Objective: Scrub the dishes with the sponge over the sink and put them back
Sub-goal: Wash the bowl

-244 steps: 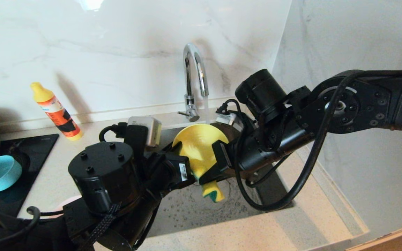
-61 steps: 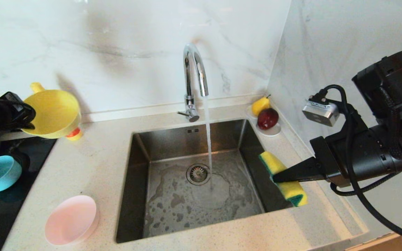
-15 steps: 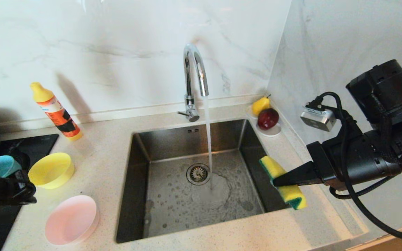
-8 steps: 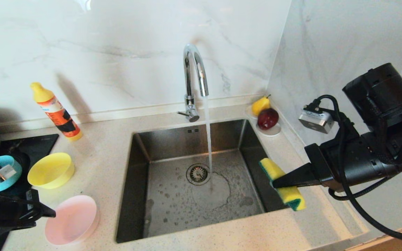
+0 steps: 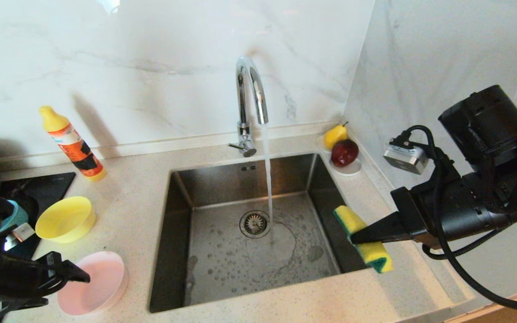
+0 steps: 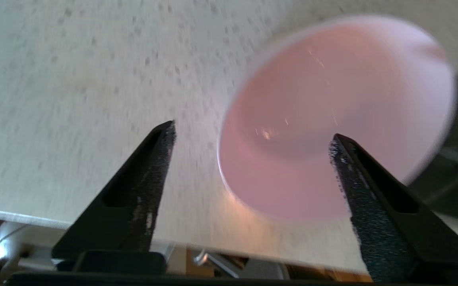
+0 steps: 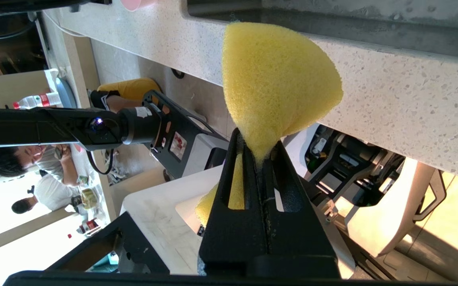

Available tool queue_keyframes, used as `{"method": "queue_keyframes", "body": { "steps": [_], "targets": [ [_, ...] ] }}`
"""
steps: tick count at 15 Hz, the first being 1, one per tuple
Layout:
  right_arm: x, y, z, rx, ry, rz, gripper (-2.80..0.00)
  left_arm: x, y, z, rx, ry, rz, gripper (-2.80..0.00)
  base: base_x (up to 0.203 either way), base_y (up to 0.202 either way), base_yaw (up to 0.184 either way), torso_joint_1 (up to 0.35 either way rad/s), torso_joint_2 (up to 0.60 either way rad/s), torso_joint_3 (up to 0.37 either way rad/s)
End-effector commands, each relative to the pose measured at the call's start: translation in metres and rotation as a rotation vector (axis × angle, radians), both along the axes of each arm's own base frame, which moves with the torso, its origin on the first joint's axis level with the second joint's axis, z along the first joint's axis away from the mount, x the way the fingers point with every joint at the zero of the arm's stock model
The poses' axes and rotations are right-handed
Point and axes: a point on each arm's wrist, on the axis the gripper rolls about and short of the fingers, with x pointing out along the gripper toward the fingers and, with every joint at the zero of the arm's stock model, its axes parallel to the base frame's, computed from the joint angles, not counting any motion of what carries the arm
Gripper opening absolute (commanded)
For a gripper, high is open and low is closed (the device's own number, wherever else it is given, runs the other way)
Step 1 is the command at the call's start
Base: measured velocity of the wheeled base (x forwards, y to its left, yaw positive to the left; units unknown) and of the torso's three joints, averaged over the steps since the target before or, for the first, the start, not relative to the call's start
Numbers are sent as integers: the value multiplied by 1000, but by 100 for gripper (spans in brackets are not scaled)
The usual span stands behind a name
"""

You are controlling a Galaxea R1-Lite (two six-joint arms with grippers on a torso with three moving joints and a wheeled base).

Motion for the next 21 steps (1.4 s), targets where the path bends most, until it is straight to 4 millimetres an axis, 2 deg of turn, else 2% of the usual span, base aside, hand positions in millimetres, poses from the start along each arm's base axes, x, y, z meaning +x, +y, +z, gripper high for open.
{"method": "queue_keyframes", "body": {
  "steps": [1,12,13,21],
  "targets": [
    [0,0,-1,1,3,1,-280,7,3,-22,-4,17,7,0,0,0,0,0,0,0],
    [-1,0,0,3,1,3,-280,11,5,-32,-11,25,14,0,0,0,0,0,0,0],
    [-1,0,0,3,1,3,-280,12,5,-33,-11,27,14,-280,0,0,0,0,0,0],
    [-1,0,1,16,-14,6,-280,15,7,-36,-6,17,21,-280,0,0,0,0,0,0]
  ]
}}
